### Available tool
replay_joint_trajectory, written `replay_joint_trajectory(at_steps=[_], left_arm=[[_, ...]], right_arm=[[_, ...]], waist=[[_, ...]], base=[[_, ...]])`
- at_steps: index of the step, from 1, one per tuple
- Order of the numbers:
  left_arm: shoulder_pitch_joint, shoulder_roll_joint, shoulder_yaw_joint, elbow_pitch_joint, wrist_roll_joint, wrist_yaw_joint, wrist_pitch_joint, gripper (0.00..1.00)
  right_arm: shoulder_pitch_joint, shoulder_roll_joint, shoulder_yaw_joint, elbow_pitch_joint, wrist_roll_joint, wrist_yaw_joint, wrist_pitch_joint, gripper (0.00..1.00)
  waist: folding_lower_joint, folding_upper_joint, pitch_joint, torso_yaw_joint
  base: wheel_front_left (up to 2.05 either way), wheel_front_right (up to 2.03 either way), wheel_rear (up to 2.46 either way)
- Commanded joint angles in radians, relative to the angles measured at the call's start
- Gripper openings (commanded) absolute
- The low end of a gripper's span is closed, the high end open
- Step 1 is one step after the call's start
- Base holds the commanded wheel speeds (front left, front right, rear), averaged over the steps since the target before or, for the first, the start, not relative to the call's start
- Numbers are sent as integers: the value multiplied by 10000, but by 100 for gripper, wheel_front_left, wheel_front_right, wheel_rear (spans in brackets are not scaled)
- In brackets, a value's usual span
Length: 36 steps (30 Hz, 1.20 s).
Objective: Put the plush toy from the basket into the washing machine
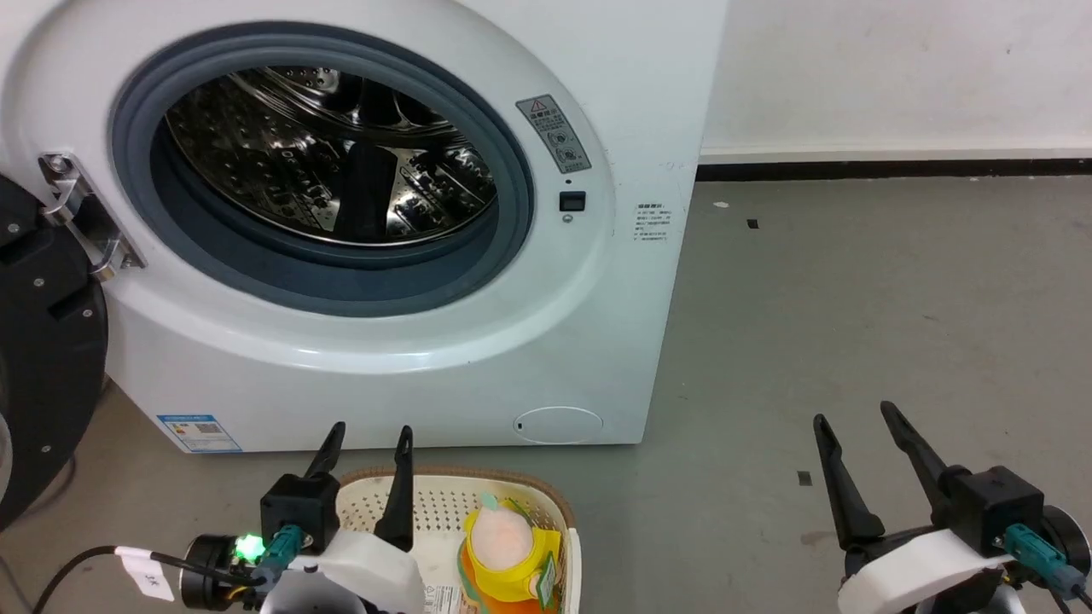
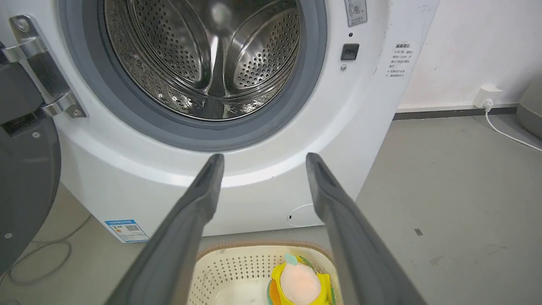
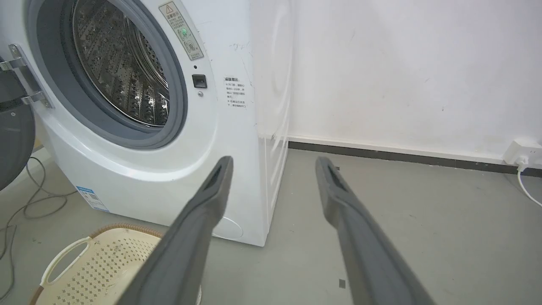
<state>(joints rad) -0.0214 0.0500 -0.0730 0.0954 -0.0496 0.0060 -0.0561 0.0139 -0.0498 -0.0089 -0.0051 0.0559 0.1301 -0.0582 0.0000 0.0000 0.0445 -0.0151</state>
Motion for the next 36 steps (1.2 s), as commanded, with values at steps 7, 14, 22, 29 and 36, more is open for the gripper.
replay_joint_trajectory(at_steps=[7, 14, 22, 29, 36], left_arm=[[-444, 2, -238, 783, -255, 4, -240, 100], [-847, 2, -435, 1584, -427, -21, -386, 100], [-1337, 56, -597, 2636, -563, 11, -553, 100], [-1832, 148, -691, 3668, -733, 83, -700, 100], [-2345, 285, -786, 4411, -856, 77, -825, 100]], right_arm=[[-155, -1, 4, -111, 182, 2, -227, 100], [-271, -2, 35, -224, 204, 2, -373, 100], [-441, -2, 160, -346, 256, 3, -539, 100], [-554, -2, 270, -474, 363, 3, -685, 100], [-672, -2, 315, -646, 465, 3, -809, 100]], waist=[[0, 0, 329, -139], [0, 0, 727, -279], [0, 0, 1253, -476], [0, 0, 1766, -675], [0, 0, 2338, -873]], base=[[0, 0, 0], [0, 0, 0], [0, 0, 0], [0, 0, 0], [0, 0, 0]])
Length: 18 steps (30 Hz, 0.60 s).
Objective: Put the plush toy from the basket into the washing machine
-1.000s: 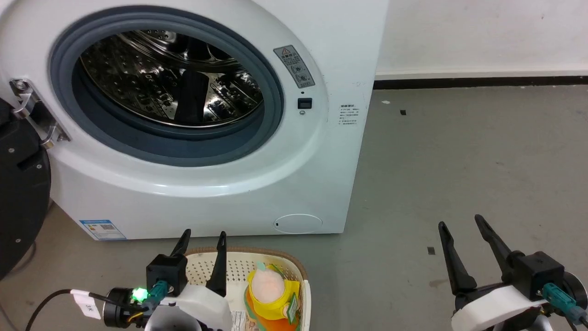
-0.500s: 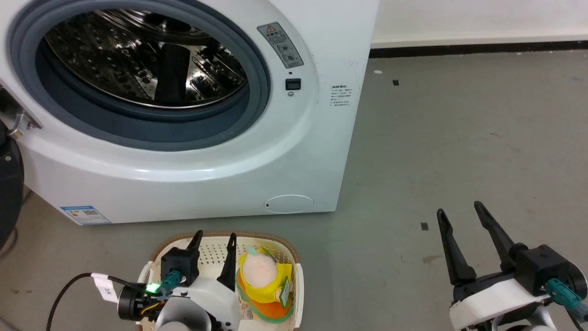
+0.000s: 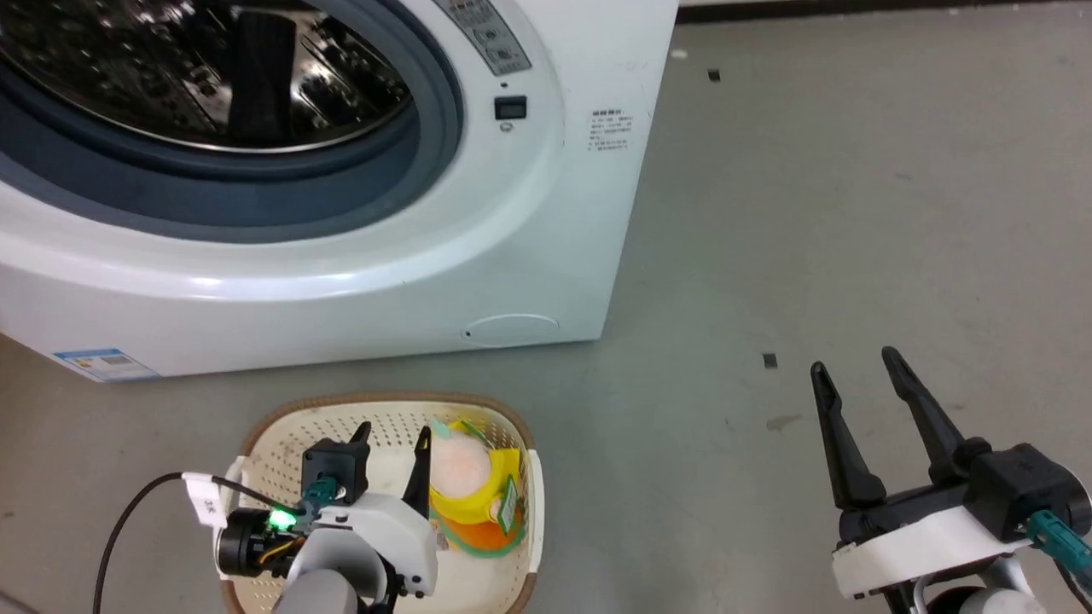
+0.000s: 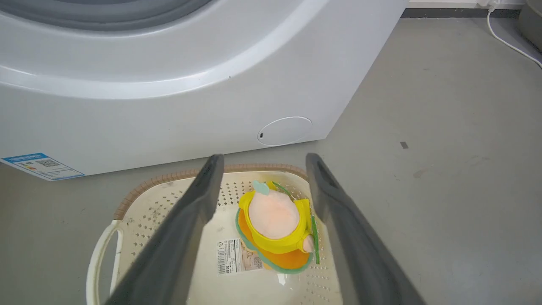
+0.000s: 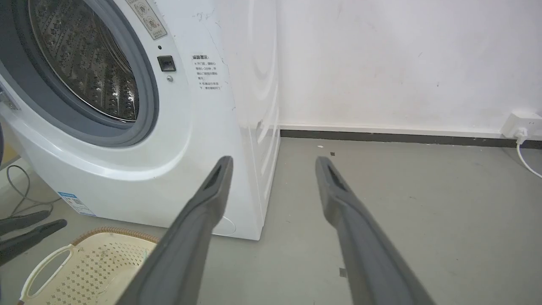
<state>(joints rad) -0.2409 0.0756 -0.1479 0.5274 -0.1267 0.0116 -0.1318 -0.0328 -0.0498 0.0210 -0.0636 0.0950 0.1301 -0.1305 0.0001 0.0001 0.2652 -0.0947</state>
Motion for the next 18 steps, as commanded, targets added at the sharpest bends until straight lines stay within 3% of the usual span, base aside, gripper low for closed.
replay_joint_trajectory(at_steps=[1, 18], left_arm=[[-248, 52, -54, 241, -112, 10, -89, 100], [-2168, 543, -657, 3025, -372, -55, 182, 100]], right_arm=[[-217, -2, 19, -84, 86, 3, -107, 100], [-642, -3, 191, -431, 602, 4, -461, 100]], waist=[[-1, -1, 226, -108], [-1, -1, 2035, -657]], base=[[0, 0, 0], [0, 0, 0]])
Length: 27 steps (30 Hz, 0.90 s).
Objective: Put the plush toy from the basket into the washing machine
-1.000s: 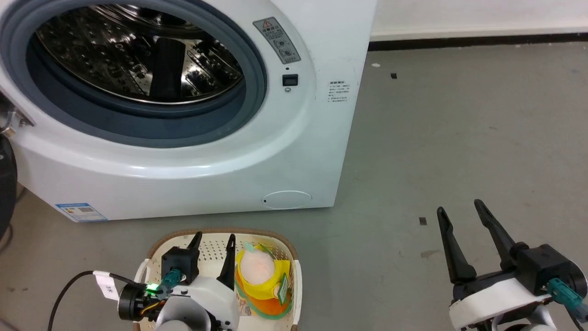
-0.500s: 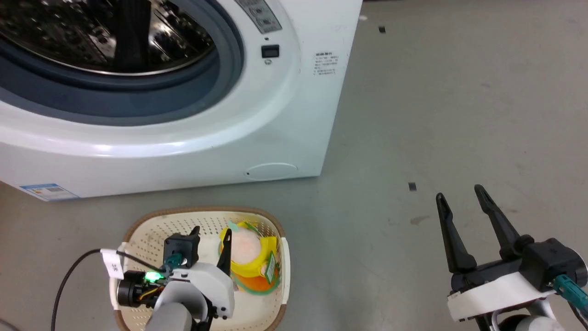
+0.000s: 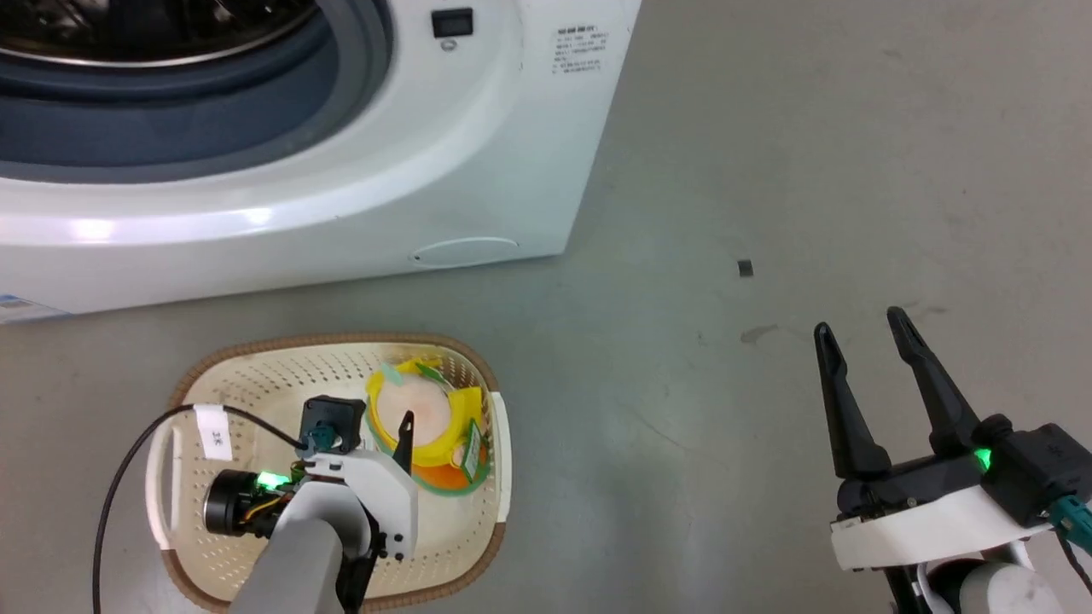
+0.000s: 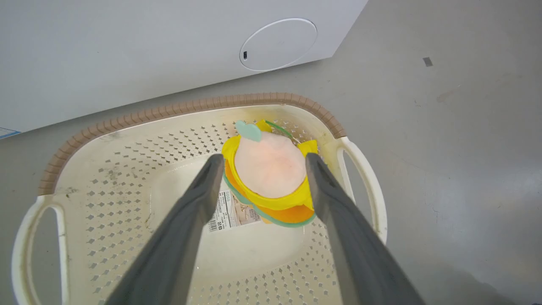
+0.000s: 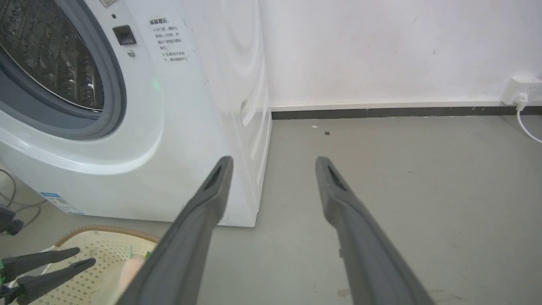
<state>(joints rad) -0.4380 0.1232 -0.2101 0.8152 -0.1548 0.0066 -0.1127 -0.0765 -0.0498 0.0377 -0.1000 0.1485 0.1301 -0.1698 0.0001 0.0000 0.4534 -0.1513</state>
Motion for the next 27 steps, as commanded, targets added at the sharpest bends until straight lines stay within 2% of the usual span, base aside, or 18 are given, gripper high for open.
replay_joint_trajectory(at_steps=[1, 13, 18, 27], left_arm=[[-294, 86, -42, 285, -141, 6, 34, 100], [-1612, 258, -329, 1704, -599, -89, 512, 100], [-2112, 381, -327, 2288, -914, 10, 995, 100], [-2760, 580, -320, 3253, -1523, -113, 1051, 100]], right_arm=[[-224, -3, 48, -49, 126, 4, -89, 100], [-532, -3, 383, -4, 582, 5, -338, 100], [-647, -4, 475, -43, 753, 5, -442, 100], [-748, -4, 771, -16, 1150, 5, -629, 100]], waist=[[-1, 0, 246, -129], [-1, 0, 1201, -553], [-1, 0, 1563, -765], [-1, 0, 2228, -1141]], base=[[0, 0, 0], [0, 0, 0], [0, 0, 0], [0, 0, 0]])
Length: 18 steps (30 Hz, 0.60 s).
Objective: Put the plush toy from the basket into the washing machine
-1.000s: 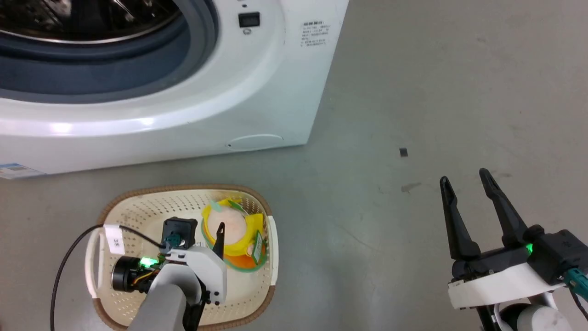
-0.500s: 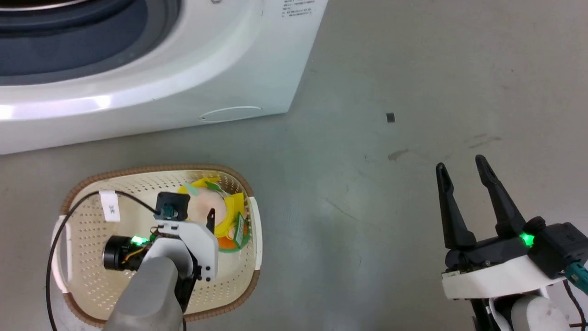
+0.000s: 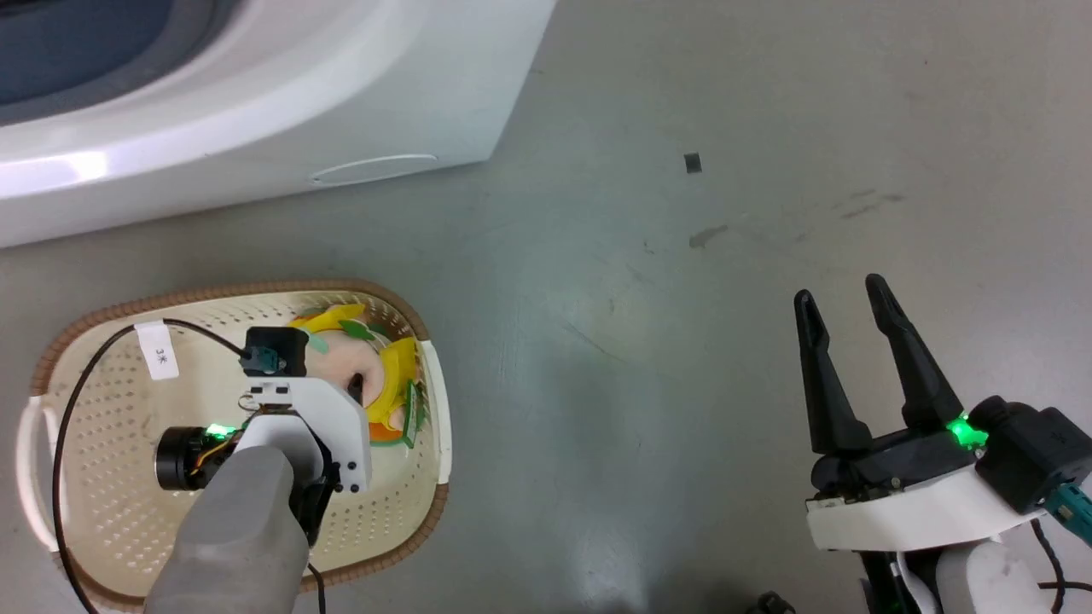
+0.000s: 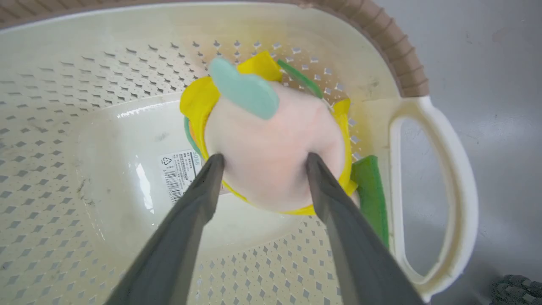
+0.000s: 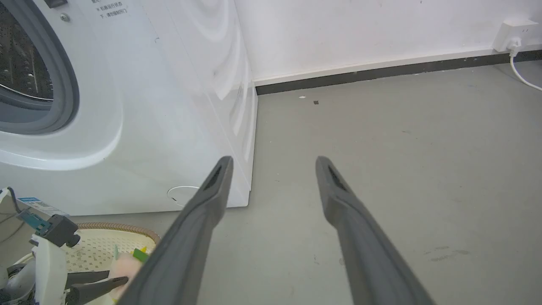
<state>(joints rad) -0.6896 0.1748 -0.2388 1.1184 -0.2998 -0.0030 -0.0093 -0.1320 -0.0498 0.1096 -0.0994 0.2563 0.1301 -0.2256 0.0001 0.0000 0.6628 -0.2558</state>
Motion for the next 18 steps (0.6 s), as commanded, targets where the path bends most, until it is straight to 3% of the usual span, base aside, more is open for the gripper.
replay_joint_trajectory(at_steps=[1, 8, 9, 10, 18], left_arm=[[-314, 87, -60, 327, -113, -32, 18, 100], [-781, 202, -380, 1060, -281, -139, -27, 100], [-837, 216, -423, 1165, -313, -182, -43, 36], [-880, 223, -470, 1270, -352, -278, -31, 0], [-825, 230, -629, 1694, -591, -452, -302, 0]], right_arm=[[-205, -4, 89, -29, 107, 5, -92, 100], [-357, -4, 266, -59, 314, 6, -237, 100], [-382, -4, 280, -61, 341, 6, -258, 100], [-407, -4, 291, -60, 366, 6, -279, 100], [-463, -4, 241, 107, 447, 6, -362, 100]], waist=[[-1, 0, 212, -129], [-1, 0, 703, -316], [-1, 0, 763, -337], [-1, 0, 818, -356], [-1, 0, 609, -334]], base=[[0, 0, 0], [0, 0, 0], [0, 0, 0], [0, 0, 0], [0, 0, 0]])
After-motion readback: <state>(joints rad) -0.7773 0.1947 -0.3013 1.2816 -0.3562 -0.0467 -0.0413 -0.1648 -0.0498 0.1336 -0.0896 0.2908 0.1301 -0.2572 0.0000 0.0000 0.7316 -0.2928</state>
